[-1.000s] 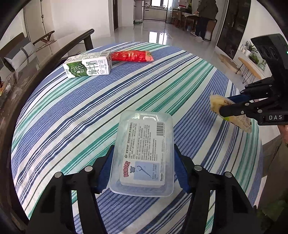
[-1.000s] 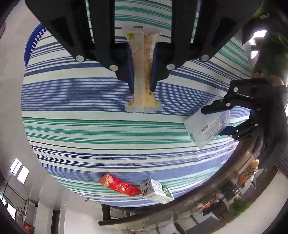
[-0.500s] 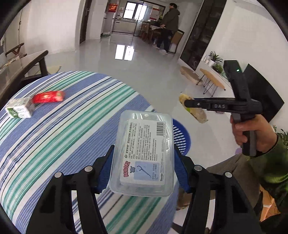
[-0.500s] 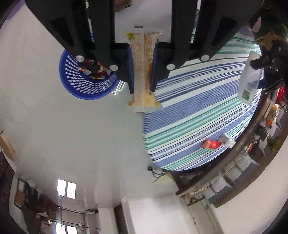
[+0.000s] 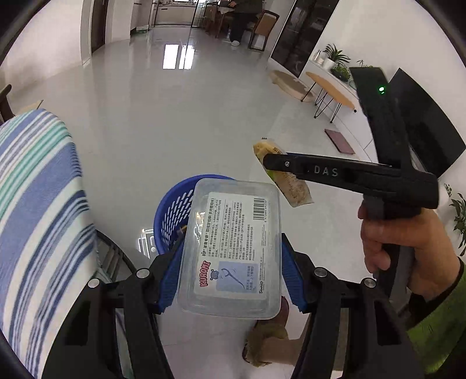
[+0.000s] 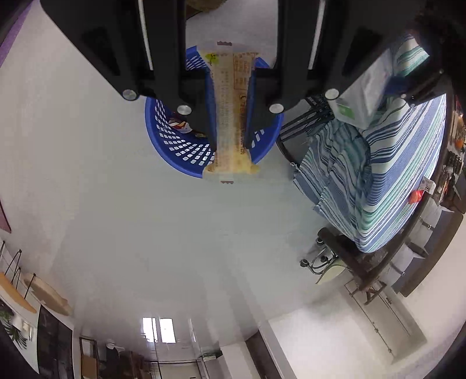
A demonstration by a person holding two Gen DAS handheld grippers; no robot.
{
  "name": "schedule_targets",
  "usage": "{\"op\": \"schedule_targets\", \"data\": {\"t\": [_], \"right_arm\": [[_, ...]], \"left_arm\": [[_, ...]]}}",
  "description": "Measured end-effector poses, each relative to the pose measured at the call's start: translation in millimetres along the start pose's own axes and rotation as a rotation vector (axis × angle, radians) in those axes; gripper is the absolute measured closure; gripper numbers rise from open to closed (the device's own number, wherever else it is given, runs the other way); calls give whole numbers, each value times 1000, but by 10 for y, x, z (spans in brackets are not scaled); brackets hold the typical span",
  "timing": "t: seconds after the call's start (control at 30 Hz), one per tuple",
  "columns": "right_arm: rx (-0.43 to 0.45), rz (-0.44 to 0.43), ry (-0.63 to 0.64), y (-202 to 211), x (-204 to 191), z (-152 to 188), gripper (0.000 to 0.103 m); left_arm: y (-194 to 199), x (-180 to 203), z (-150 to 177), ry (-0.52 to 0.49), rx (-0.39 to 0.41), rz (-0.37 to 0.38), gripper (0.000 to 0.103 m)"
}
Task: Collect trash
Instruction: 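Carry the box and snack bar over the wastebasket and open both tools, then return to the table and grasp the green-and-white milk carton with the left tool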
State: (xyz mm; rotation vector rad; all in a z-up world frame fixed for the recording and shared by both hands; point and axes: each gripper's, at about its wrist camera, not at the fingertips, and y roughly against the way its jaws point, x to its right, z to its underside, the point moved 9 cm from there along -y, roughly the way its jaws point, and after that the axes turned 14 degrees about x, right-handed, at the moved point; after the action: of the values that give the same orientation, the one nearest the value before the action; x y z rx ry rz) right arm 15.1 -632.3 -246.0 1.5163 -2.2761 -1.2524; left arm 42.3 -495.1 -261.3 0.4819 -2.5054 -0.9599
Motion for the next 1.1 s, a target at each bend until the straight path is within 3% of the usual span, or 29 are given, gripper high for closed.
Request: {"op": "schedule_targets", "data": {"t": [0.17,0.23,0.27,0.33,0.43,0.53,0.67,0.8,0.93,1.1], "right_arm": [[-29,-22,-45,-204,210,23,86],[-47,-17,-60,-273,317,51,76],[-54,-14,-70,-295,349,68,59],[-71,-16,-82,-294,380,104,55],[-57,-1,-67,-248,411,79,42],[-16,34,-82,-170,480,-16,35],[87,131,-38,46,515,-219,15],[167,162,34,211,245,-321,12],[218,114,163,296,-335,-221,12],[239,-10,276,355,-1246,112,12]], "left_arm": [[-618,-76,126,2,-35,-42,42],[-855,-97,152,9,-34,-35,41],[-937,-124,170,16,-36,-33,40],[-1087,-201,211,41,-36,-62,19],[-1086,-209,239,71,-35,-69,18],[-869,-108,201,48,-13,-39,17],[-342,112,33,8,62,14,12],[300,152,-59,29,124,41,7],[892,-158,7,13,163,-50,6],[1516,-1005,380,61,164,-253,6]]}}
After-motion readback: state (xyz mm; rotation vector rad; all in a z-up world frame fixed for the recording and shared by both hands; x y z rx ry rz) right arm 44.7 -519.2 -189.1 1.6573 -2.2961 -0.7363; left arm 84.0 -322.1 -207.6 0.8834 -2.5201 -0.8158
